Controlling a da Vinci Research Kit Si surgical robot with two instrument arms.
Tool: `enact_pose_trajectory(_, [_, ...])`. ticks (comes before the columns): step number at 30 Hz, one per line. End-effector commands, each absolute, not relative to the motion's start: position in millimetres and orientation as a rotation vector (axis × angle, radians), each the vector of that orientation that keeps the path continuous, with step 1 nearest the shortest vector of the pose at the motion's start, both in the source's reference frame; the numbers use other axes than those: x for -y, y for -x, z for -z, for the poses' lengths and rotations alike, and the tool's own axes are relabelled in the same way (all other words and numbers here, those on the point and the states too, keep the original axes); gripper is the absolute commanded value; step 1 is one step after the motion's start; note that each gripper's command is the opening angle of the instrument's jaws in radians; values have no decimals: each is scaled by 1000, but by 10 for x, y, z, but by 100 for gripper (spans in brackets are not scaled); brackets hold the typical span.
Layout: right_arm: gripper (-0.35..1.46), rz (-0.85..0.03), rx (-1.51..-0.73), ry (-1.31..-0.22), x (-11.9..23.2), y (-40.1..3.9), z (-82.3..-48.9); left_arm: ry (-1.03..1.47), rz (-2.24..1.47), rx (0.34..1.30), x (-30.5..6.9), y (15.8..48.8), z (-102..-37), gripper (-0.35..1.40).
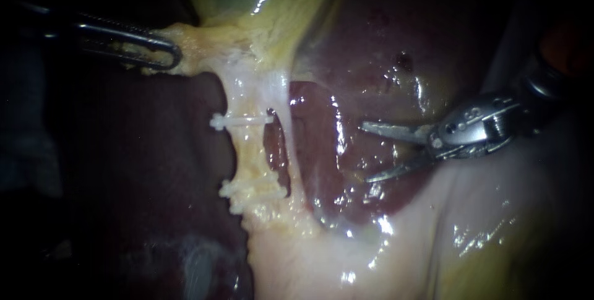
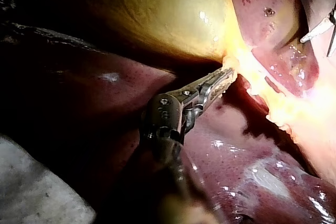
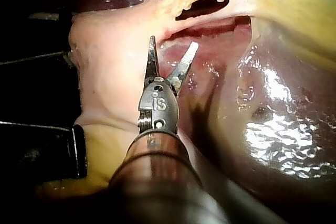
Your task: Go to the cutting position left tube
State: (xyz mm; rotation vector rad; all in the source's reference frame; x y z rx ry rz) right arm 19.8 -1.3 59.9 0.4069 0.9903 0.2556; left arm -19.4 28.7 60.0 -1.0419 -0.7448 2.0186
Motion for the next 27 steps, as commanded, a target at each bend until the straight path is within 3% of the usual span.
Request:
enact_pose_trajectory(1, [145,-257,-990,-416,16,-203,-599,1042,-2019,744,-287,194,-600,-35])
enact_pose_trajectory(5, [145,-262,-969,-450,26,-226,-602,1042,-2019,742,-285,196,-599,-35])
enact_pose_trajectory(11, [145,-210,-859,-487,37,-252,-613,1041,-2019,740,-284,197,-600,-35])
enact_pose_trajectory(27, [145,-236,-837,-647,54,-284,-670,1041,-2018,739,-283,198,-600,-35])
